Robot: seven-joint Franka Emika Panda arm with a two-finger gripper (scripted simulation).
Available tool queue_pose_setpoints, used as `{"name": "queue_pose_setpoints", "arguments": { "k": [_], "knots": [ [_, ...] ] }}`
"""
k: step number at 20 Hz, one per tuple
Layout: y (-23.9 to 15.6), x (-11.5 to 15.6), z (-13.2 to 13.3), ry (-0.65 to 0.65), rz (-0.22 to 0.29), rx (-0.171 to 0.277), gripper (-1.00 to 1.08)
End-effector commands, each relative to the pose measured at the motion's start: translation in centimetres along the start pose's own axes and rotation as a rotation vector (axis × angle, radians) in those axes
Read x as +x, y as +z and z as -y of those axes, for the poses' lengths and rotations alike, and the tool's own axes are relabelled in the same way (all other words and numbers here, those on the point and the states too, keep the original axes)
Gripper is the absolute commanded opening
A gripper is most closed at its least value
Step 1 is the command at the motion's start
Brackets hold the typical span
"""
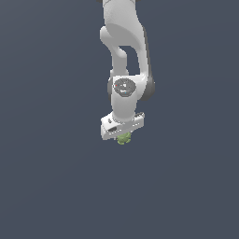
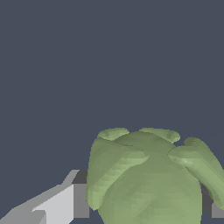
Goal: Pick up the object and move it to a goal position.
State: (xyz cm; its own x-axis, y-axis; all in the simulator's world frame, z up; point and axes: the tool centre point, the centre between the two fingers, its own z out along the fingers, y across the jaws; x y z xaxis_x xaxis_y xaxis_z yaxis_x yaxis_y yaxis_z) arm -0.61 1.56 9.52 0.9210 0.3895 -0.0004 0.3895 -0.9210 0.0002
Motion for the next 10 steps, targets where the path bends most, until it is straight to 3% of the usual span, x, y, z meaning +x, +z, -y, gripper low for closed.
{"name": "queue_pose_setpoints", "arguments": {
  "k": [1, 10],
  "knots": [
    [-2.1, 0.8, 0.6, -0.001, -0.001, 0.0, -1.0],
    [-11.3, 4.0, 2.8, -0.001, -0.001, 0.0, -1.0]
  ]
}}
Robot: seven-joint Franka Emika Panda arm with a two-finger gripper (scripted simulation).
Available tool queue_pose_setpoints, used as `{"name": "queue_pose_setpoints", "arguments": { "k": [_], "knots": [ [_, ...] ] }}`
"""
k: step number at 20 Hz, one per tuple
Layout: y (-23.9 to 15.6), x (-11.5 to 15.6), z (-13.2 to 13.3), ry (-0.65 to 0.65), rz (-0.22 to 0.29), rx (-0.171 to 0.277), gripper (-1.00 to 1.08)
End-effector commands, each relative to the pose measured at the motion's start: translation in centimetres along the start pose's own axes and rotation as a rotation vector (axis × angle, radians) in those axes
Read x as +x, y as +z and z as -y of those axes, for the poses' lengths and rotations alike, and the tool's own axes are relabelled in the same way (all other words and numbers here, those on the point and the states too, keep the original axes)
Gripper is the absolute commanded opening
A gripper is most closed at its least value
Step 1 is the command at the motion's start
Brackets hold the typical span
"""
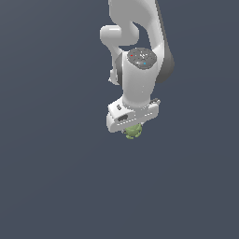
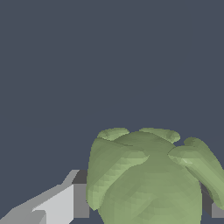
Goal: Pick up the object and move it to a goal position.
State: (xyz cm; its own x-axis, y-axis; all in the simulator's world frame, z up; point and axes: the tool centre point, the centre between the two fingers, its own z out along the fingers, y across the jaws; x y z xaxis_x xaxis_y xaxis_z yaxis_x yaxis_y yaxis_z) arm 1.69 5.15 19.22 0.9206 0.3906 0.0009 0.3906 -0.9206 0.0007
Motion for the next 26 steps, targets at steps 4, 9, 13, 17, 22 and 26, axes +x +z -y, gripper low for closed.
{"name": "queue_pose_setpoints", "arguments": {
  "k": [4, 9, 13, 17, 22, 26],
  "knots": [
    [-5.7, 2.0, 1.4, 0.0, 0.001, 0.0, -1.0],
    [-10.3, 3.9, 2.5, 0.0, 0.001, 0.001, -1.0],
    [-13.5, 5.1, 3.2, 0.0, 0.001, 0.001, -1.0],
    [-16.1, 6.2, 3.8, 0.0, 0.001, 0.001, -1.0],
    [-18.7, 7.3, 4.3, 0.001, 0.001, 0.001, -1.0],
    [-20.0, 7.9, 4.6, 0.001, 0.001, 0.001, -1.0]
  ]
}}
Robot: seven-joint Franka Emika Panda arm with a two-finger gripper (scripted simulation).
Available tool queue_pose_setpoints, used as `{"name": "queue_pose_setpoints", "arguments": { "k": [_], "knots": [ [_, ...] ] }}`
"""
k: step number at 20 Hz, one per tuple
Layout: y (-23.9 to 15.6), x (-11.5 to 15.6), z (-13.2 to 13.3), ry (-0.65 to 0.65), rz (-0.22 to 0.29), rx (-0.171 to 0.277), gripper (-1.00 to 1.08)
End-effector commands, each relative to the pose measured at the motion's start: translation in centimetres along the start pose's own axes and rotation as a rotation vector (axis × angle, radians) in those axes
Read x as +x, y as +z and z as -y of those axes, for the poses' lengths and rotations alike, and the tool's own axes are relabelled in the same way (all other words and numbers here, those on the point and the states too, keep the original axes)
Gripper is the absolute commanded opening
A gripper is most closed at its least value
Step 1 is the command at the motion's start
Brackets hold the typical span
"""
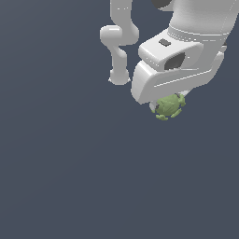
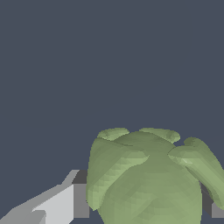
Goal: Pick up the object and move it to a goal position.
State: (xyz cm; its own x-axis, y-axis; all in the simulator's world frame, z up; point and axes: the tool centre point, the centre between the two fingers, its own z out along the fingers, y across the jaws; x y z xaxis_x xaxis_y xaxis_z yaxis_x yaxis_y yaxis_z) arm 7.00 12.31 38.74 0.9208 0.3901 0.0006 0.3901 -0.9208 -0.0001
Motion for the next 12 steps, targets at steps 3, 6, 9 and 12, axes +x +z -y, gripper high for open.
{"name": "queue_pose_setpoints", "arguments": {
  "k": [3, 6, 9, 12],
  "knots": [
    [-1.2, 0.6, 0.2, 0.0, 0.001, 0.0, -1.0],
    [-1.7, 0.8, 0.3, 0.0, 0.001, 0.0, -1.0],
    [-1.9, 0.9, 0.4, 0.0, 0.001, 0.0, -1.0],
    [-2.0, 1.0, 0.4, 0.0, 0.001, 0.0, -1.0]
  ]
}}
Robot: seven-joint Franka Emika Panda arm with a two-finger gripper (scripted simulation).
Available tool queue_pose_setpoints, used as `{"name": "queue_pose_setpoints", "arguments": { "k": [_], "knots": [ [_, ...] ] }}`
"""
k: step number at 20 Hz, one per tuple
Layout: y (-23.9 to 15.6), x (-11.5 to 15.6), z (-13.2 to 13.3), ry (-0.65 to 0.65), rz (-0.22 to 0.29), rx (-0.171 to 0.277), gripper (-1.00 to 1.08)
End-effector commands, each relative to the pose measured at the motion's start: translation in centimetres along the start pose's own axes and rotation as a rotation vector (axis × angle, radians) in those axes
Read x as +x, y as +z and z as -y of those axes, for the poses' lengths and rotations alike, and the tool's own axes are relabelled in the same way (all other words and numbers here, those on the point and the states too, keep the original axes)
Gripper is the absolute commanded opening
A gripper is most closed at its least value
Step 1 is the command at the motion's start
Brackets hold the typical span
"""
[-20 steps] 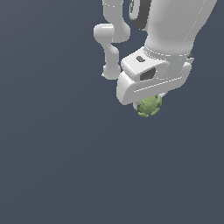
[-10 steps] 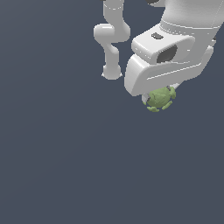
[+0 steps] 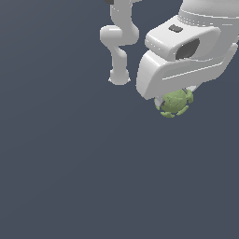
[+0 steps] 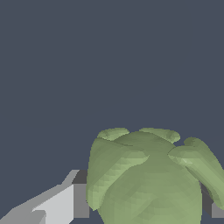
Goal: Pick up the object and move it to a goal position.
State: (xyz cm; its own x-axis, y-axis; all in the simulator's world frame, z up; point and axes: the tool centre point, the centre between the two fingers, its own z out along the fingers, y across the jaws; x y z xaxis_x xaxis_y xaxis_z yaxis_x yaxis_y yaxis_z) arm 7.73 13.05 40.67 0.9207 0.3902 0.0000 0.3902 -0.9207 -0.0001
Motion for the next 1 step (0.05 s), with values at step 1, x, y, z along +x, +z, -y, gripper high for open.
{"name": "queue_pose_setpoints", "arguments": {
  "k": [1],
  "knots": [
    [-0.07, 0.05, 0.02, 0.0, 0.0, 0.0, -1.0]
  ]
}}
